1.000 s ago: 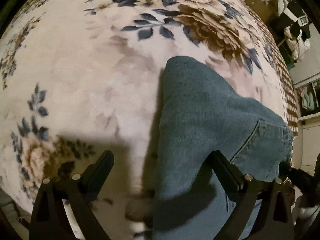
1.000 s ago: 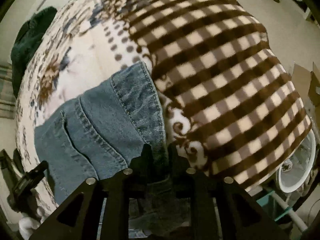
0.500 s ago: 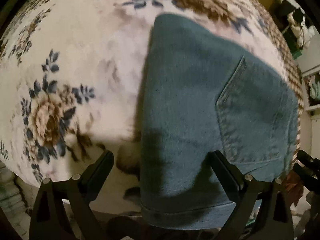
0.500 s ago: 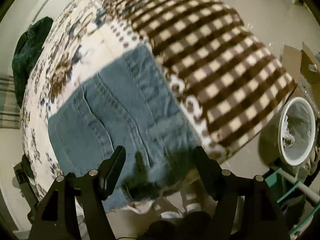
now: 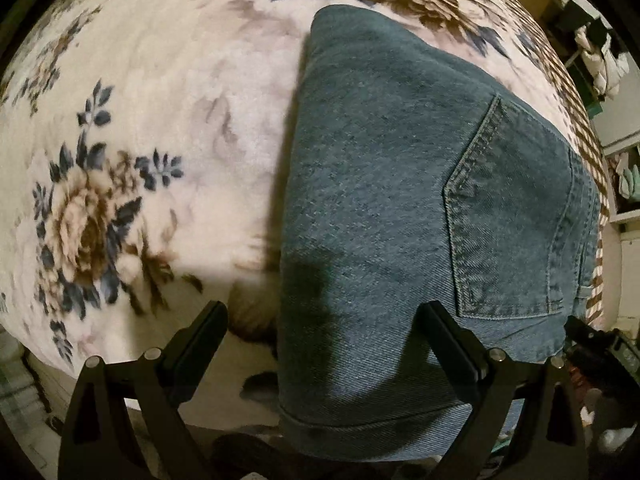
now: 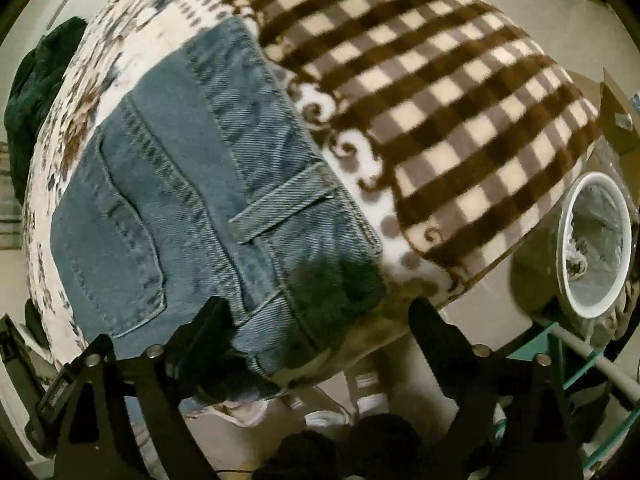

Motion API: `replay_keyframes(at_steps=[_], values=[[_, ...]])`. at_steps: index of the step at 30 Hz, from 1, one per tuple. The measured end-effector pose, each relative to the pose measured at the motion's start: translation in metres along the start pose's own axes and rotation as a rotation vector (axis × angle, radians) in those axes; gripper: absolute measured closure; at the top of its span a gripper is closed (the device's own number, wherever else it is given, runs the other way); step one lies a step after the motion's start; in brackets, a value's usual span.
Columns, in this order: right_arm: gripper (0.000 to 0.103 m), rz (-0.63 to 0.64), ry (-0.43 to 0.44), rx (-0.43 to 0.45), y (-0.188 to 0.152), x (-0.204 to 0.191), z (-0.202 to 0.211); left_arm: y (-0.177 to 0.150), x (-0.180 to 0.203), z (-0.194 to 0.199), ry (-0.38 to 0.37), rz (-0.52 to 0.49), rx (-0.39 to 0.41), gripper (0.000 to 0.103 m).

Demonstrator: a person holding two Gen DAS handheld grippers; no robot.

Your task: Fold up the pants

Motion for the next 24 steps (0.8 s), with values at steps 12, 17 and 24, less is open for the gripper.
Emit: replay_keyframes(at_steps=[12,17,24], values=[[0.009,-0.292,0.506,-0.083,-0.028,0.01,-0.018,0.015,-0.028,0.006,-0.253,0.158,0.023,0.003],[0.009,-0.361,0.664,-0.005,-0.021,-0.004,-0.029,0.025,-0.026,-0.006,-0.289,0.165,0.014,0.003],[0.014,-0.39,0.713,0.037,-0.016,-0.004,-0.028,0.024,-0.025,-0.015,-0.31,0.161,0.01,0.003]])
Point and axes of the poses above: each gripper's, at about its wrist camera, not at the fingertips, and z roughly against the way its jaws point, x to its right, y to its top, the point moved 5 cm from there along -z, roughly the way its jaws point, and after that the axes turned 4 degrees about -y, right-handed, at the moved point
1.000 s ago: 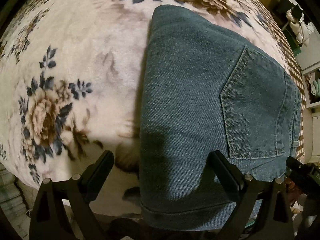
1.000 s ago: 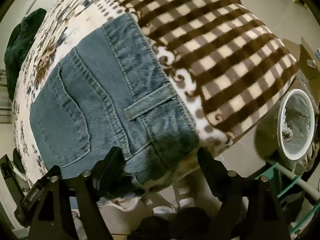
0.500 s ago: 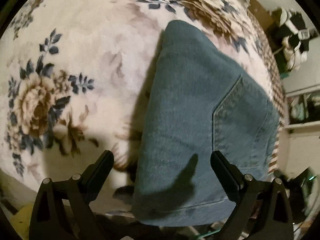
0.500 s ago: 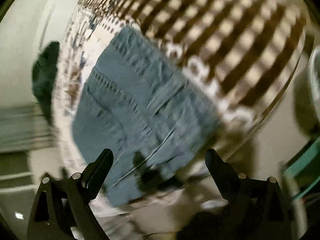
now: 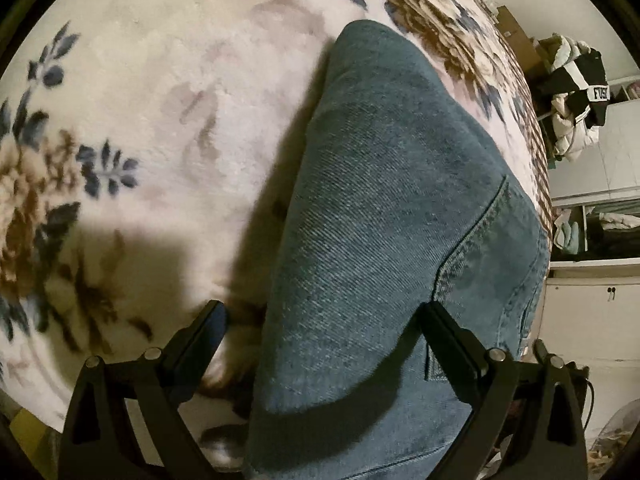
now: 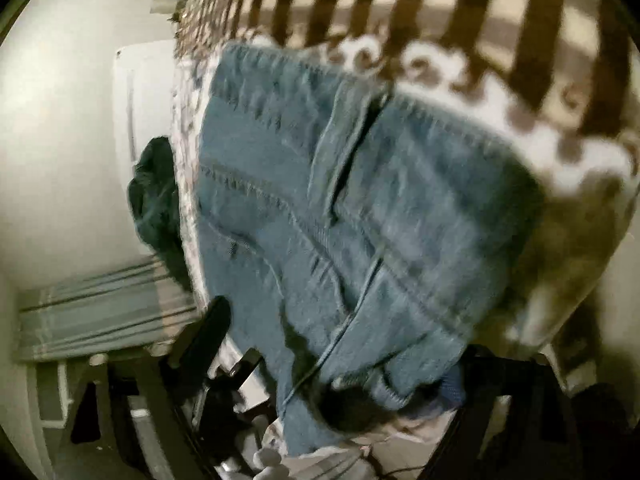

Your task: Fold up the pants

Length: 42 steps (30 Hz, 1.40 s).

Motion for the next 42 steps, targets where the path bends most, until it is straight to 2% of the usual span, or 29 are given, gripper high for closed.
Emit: replay_keyframes(at_steps=[2,3,5,6,9,12,13,14,16,21,22,23,24,25,26,28,31,37,42], values=[[0.015,0.094,-0.011,0.002,0.002,-0.015,0.009,0.0,-0.001,0.001,-0.004,0.003,0.002,0.003],[0.016,0.153,-0.083,-0.01,0.001,-0.02,0.006,0.0,-0.001,0.0,-0.004,0.002,0.002,0.003],[0.019,0.144,-0.189,-0.061,0.001,-0.006,-0.006,0.0,-0.002,-0.001,0.0,-0.004,0.003,0.003],[0.02,0.106,-0.178,-0.077,0.001,0.004,-0.012,0.0,-0.003,-0.002,0.003,-0.005,0.004,0.003],[0.02,0.114,-0.151,-0.073,0.0,0.002,-0.013,0.002,-0.001,-0.003,0.005,-0.004,0.008,0.003],[0.019,0.005,0.028,-0.097,-0.004,-0.004,-0.02,0.005,-0.001,-0.005,-0.005,0.006,0.016,0.003],[0.019,0.004,0.045,-0.088,-0.007,-0.005,-0.022,0.006,-0.001,-0.006,-0.008,0.008,0.015,0.003],[0.02,0.005,0.052,-0.075,-0.005,-0.003,-0.024,0.006,-0.001,-0.006,-0.009,0.005,0.014,0.003],[0.021,0.023,0.002,-0.061,-0.003,0.006,-0.034,0.007,-0.002,-0.006,-0.008,-0.006,0.012,0.003],[0.021,0.022,0.006,-0.023,0.0,0.001,-0.041,0.01,-0.003,-0.005,-0.032,-0.005,0.025,0.004],[0.022,0.019,0.007,-0.007,0.002,-0.003,-0.04,0.011,-0.004,-0.004,-0.042,0.001,0.035,0.005],[0.029,0.022,-0.002,0.003,-0.001,-0.001,-0.037,0.012,-0.003,-0.004,-0.052,0.005,0.04,0.006],[0.047,0.024,-0.02,0.014,0.0,-0.002,-0.034,0.013,-0.002,-0.003,-0.069,0.007,0.052,0.013],[0.056,0.036,-0.053,0.028,0.0,0.0,-0.031,0.014,0.001,-0.001,-0.101,-0.001,0.066,0.044],[0.06,0.045,-0.061,0.033,0.0,-0.003,-0.028,0.013,0.006,0.0,-0.131,-0.013,0.067,0.051],[0.063,0.066,-0.081,0.05,-0.003,-0.012,-0.021,0.012,0.013,0.008,-0.12,-0.039,0.085,0.064],[0.065,0.096,-0.092,0.067,-0.009,-0.029,-0.012,0.01,0.018,0.024,-0.147,-0.033,0.105,0.077],[0.068,0.176,-0.081,0.089,-0.014,-0.081,0.022,0.013,0.04,0.071,-0.17,-0.061,0.154,0.081],[0.068,0.246,-0.039,0.095,-0.02,-0.153,0.043,0.035,0.059,0.115,-0.197,-0.066,0.2,0.081]])
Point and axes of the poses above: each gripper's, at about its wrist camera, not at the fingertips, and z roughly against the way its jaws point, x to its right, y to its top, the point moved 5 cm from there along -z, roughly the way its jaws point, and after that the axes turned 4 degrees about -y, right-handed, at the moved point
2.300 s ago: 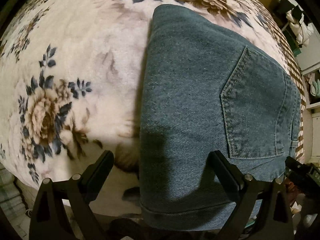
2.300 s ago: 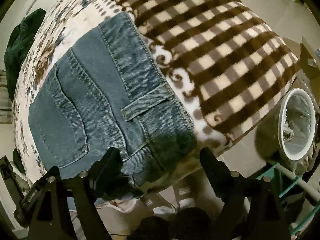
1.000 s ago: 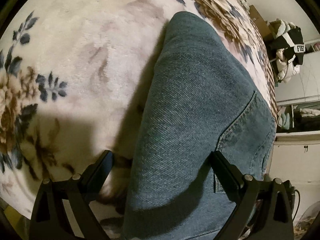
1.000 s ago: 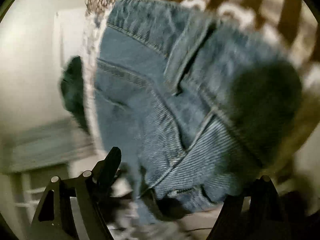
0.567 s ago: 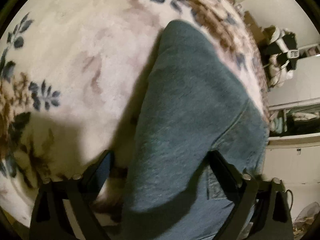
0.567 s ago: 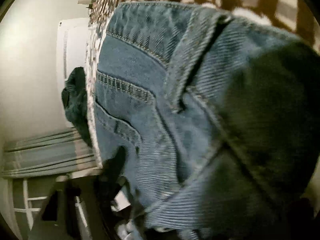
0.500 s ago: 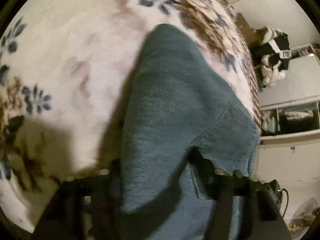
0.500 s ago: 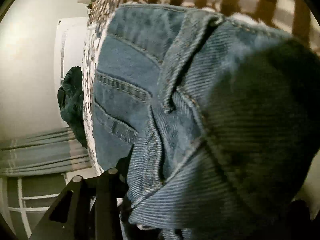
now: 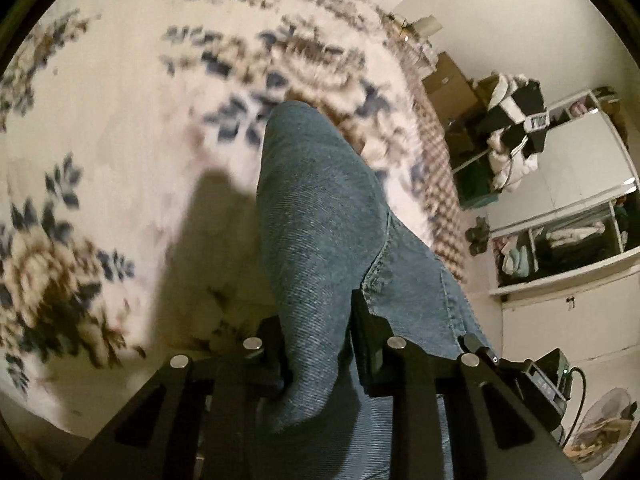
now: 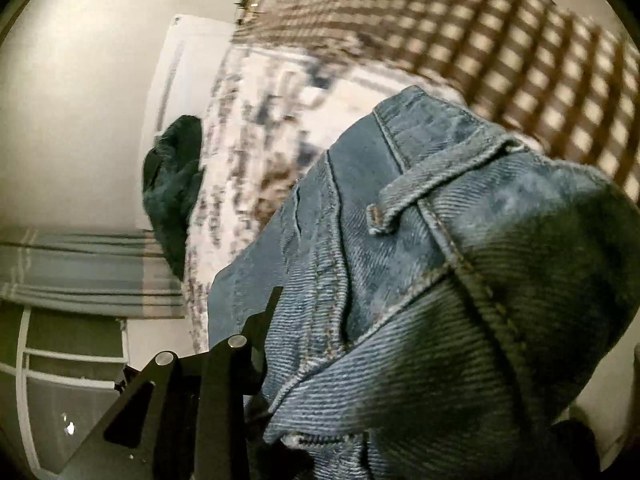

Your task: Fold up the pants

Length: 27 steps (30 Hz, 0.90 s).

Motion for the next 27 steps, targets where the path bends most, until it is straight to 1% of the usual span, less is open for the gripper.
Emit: replay_keyframes(at_steps=[4,7,9,12,14,16,18,20,21,22,23,25,26,27], values=[[0.068,0.052,0.031,0.021,0.002,-0.06,0.001,0.045,0.014,0.019,-0.028,-0.012,0.049,0.081],[0.068,0.085,0.057,0.033,0.016,-0.102,-0.019,0.09,0.011,0.027,-0.045,-0.016,0.082,0.081],[0.068,0.096,0.076,0.034,0.028,-0.133,-0.042,0.124,0.004,0.028,-0.046,-0.016,0.1,0.081],[0.068,0.114,0.091,0.034,0.047,-0.18,-0.092,0.181,-0.018,0.031,-0.043,-0.01,0.125,0.081],[0.068,0.125,0.098,0.033,0.059,-0.209,-0.135,0.222,-0.036,0.028,-0.038,-0.004,0.136,0.081],[0.068,0.134,0.099,0.03,0.069,-0.232,-0.175,0.264,-0.056,0.02,-0.021,-0.007,0.141,0.081],[0.068,0.144,0.104,0.026,0.081,-0.258,-0.226,0.302,-0.077,0.011,-0.006,-0.012,0.143,0.081],[0.068,0.15,0.104,0.016,0.089,-0.271,-0.266,0.34,-0.104,-0.004,0.019,-0.015,0.142,0.081],[0.068,0.157,0.094,0.011,0.094,-0.278,-0.295,0.354,-0.117,-0.013,0.029,-0.015,0.134,0.081],[0.068,0.16,0.09,0.003,0.097,-0.282,-0.312,0.363,-0.128,-0.021,0.042,-0.013,0.129,0.081],[0.068,0.167,0.071,-0.012,0.101,-0.283,-0.337,0.374,-0.142,-0.032,0.059,-0.01,0.119,0.08],[0.067,0.168,0.026,-0.047,0.102,-0.278,-0.375,0.385,-0.169,-0.054,0.092,0.0,0.082,0.08],[0.064,0.167,-0.009,-0.074,0.101,-0.272,-0.392,0.386,-0.181,-0.065,0.104,0.01,0.056,0.08],[0.057,0.166,-0.068,-0.105,0.099,-0.262,-0.407,0.384,-0.198,-0.077,0.112,0.031,0.022,0.078]])
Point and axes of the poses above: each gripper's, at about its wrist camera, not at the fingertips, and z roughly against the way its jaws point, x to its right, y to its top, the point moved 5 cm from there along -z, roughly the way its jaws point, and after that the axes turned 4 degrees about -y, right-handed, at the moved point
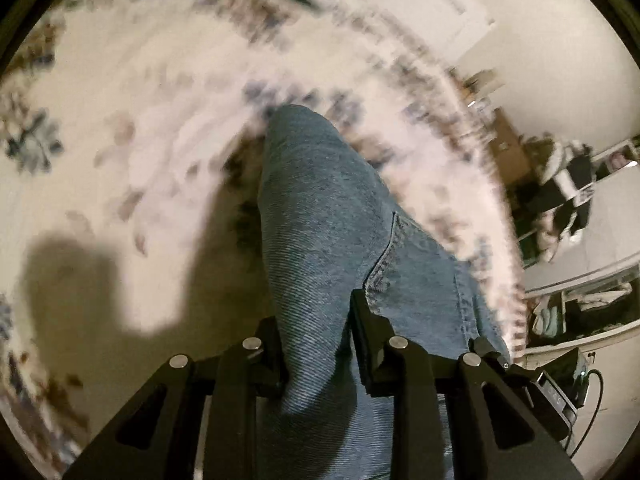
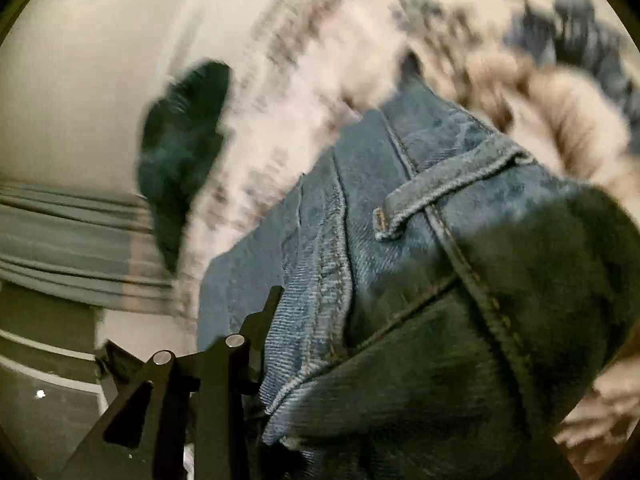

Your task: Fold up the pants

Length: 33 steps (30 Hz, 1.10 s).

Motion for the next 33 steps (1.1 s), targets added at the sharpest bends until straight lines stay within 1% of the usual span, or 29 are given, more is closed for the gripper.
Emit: replay_keyframes(at_steps=[1,2,4,5,6,7,8,10,12,14,15,16,17,18,19,20,21,23,27,33], values=[[0.053,0.007,-0.036,-0.023,-0.003,0.005,-0.006,-0.002,-0.008,-0.005,0.002,0.012,-0.012,0.074],[0.051,0.023,-0.072,-0.047,-0.007,0.011,-0.01,-0.006,-0.014,-0.006,-0.004,0.025,-0.018,0.073],[0.049,0.052,-0.1,-0.069,-0.014,0.022,-0.005,-0.015,-0.022,-0.004,-0.036,0.034,-0.023,0.067],[0.046,0.069,-0.123,-0.07,-0.018,0.029,0.001,-0.019,-0.023,-0.002,-0.041,0.034,-0.027,0.066],[0.045,0.099,-0.175,-0.07,-0.02,0.035,0.009,-0.023,-0.025,0.002,-0.045,0.033,-0.029,0.066],[0.044,0.117,-0.205,-0.07,-0.021,0.04,0.015,-0.026,-0.024,0.005,-0.045,0.028,-0.031,0.065],[0.042,0.121,-0.209,-0.073,-0.023,0.043,0.019,-0.028,-0.024,0.009,-0.041,0.02,-0.033,0.065],[0.041,0.133,-0.24,-0.083,-0.022,0.045,0.021,-0.022,-0.024,0.013,-0.012,0.001,-0.026,0.065],[0.04,0.164,-0.29,-0.085,-0.018,0.037,0.018,-0.022,-0.024,0.018,0.029,-0.022,-0.026,0.065],[0.038,0.192,-0.346,-0.088,-0.015,0.027,0.019,-0.021,-0.017,0.023,0.107,-0.069,-0.024,0.063],[0.037,0.214,-0.374,-0.085,-0.014,0.02,0.021,-0.022,-0.012,0.027,0.148,-0.101,-0.023,0.055],[0.036,0.248,-0.413,-0.078,-0.014,0.012,0.024,-0.023,-0.005,0.031,0.182,-0.134,-0.023,0.034],[0.026,0.291,-0.467,-0.07,-0.017,0.004,0.029,-0.025,0.0,0.036,0.211,-0.158,-0.017,0.022],[0.009,0.341,-0.535,-0.052,-0.019,-0.005,0.034,-0.027,0.008,0.042,0.231,-0.186,-0.004,0.007],[0.003,0.376,-0.579,-0.036,-0.023,-0.012,0.039,-0.029,0.016,0.048,0.247,-0.213,0.008,0.006],[0.0,0.413,-0.626,-0.01,-0.025,-0.02,0.045,-0.032,0.022,0.055,0.262,-0.233,0.017,0.006],[0.0,0.459,-0.678,0.027,-0.028,-0.029,0.054,-0.035,0.029,0.06,0.279,-0.25,0.027,0.006],[0.0,0.519,-0.73,0.071,-0.034,-0.043,0.068,-0.043,0.042,0.071,0.3,-0.278,0.037,0.005],[0.0,0.576,-0.762,0.13,-0.042,-0.068,0.101,-0.06,0.069,0.094,0.32,-0.302,0.052,0.005],[0.0,0.625,-0.727,0.19,-0.067,-0.105,0.174,-0.086,0.118,0.149,0.345,-0.335,0.111,0.005]])
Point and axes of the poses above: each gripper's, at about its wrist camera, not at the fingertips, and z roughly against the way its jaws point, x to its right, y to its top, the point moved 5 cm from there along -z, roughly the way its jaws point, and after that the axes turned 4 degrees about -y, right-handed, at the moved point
